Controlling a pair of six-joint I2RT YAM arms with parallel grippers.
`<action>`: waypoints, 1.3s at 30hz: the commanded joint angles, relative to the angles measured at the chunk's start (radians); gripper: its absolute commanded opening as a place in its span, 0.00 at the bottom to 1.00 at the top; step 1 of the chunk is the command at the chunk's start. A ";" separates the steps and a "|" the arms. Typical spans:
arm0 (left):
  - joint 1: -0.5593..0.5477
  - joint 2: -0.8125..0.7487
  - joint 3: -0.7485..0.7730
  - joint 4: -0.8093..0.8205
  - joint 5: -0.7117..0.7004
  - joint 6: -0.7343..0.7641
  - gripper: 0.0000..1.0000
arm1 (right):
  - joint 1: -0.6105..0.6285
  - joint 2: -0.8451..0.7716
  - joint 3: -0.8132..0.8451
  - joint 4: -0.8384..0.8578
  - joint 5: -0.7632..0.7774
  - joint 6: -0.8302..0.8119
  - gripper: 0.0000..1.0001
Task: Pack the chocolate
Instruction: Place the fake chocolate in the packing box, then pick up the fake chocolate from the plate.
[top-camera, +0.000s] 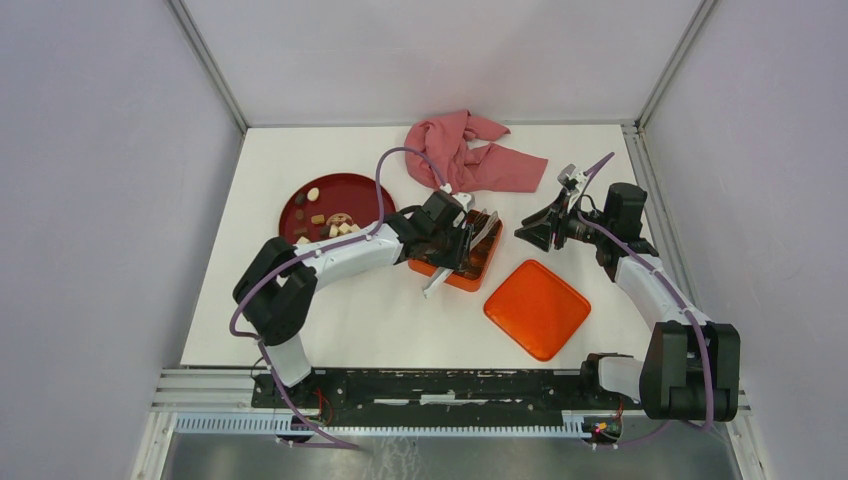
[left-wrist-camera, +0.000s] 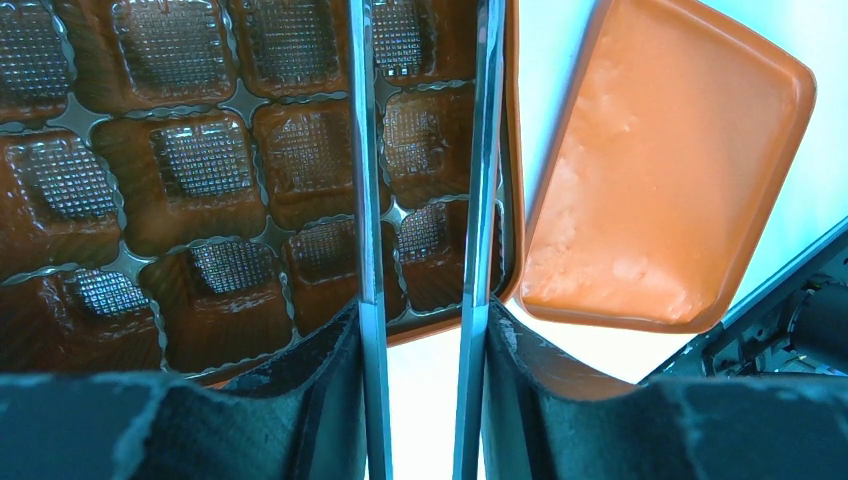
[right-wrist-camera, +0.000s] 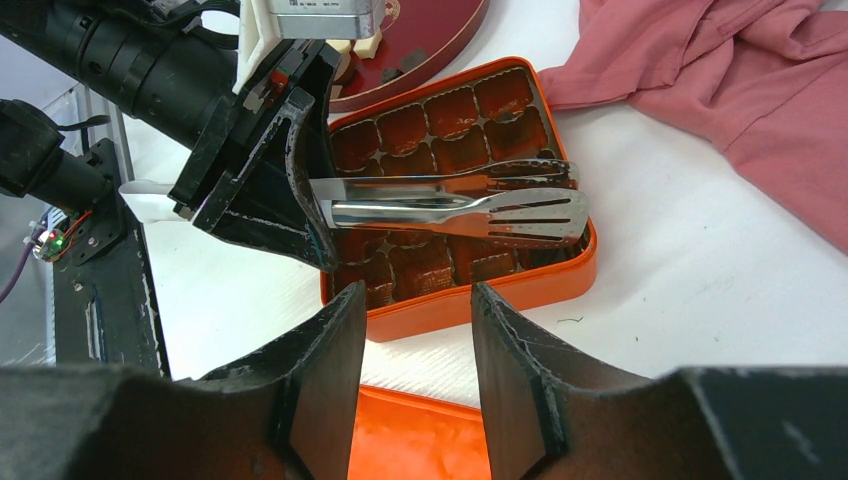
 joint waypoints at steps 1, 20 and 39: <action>-0.008 -0.054 0.042 0.047 -0.016 0.029 0.42 | 0.000 -0.012 0.044 0.015 -0.004 -0.014 0.49; 0.109 -0.442 0.023 -0.532 -0.327 0.083 0.41 | 0.001 -0.021 0.055 0.009 -0.029 -0.010 0.49; 0.401 -0.493 0.007 -0.741 -0.216 0.227 0.42 | 0.073 -0.019 0.064 -0.012 -0.024 -0.033 0.49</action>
